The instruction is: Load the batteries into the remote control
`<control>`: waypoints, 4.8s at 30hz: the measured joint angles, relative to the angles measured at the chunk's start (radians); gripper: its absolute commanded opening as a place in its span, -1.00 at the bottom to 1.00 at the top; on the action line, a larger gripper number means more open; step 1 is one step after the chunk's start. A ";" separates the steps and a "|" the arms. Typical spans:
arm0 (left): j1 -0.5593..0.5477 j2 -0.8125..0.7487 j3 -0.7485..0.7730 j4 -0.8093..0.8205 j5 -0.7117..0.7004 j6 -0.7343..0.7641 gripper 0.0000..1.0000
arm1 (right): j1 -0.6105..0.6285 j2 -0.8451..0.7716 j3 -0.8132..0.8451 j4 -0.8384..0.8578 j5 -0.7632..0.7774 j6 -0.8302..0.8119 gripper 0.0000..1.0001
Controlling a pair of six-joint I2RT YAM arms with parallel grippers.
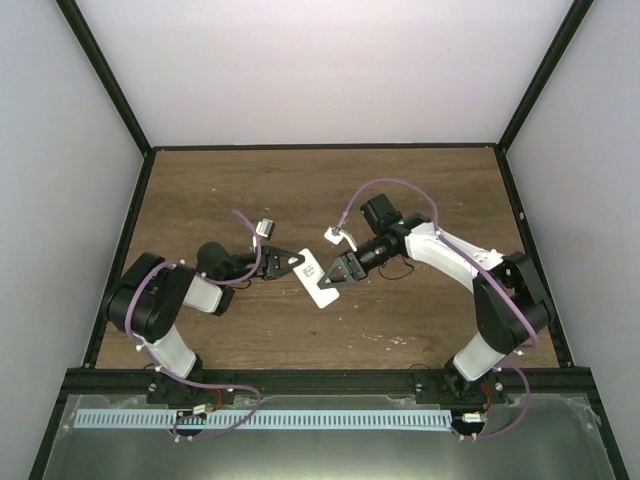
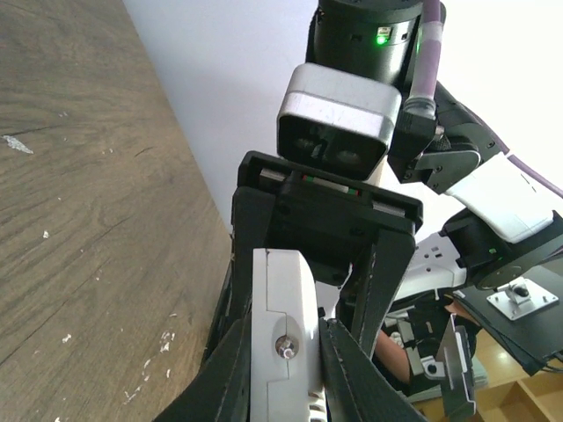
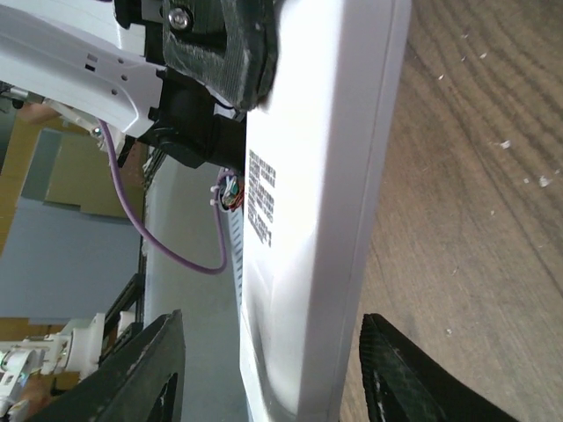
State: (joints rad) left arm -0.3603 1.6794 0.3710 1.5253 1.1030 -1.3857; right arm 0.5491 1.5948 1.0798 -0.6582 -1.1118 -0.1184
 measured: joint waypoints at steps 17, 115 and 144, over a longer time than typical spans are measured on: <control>-0.001 -0.014 0.000 0.000 0.025 0.002 -1.00 | 0.023 0.052 0.016 -0.059 -0.037 -0.022 -0.34; 0.209 -0.826 0.129 -1.583 -0.551 0.713 0.57 | 0.203 0.405 0.312 -0.348 1.530 0.288 0.07; 0.209 -0.869 0.425 -1.880 -0.764 0.756 0.81 | -0.271 0.192 0.234 -0.029 1.039 0.227 1.00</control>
State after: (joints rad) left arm -0.1513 0.8101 0.7956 -0.3546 0.3386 -0.6300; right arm 0.2783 1.7863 1.3136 -0.6868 -0.0731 0.1089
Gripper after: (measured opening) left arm 0.900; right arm 0.999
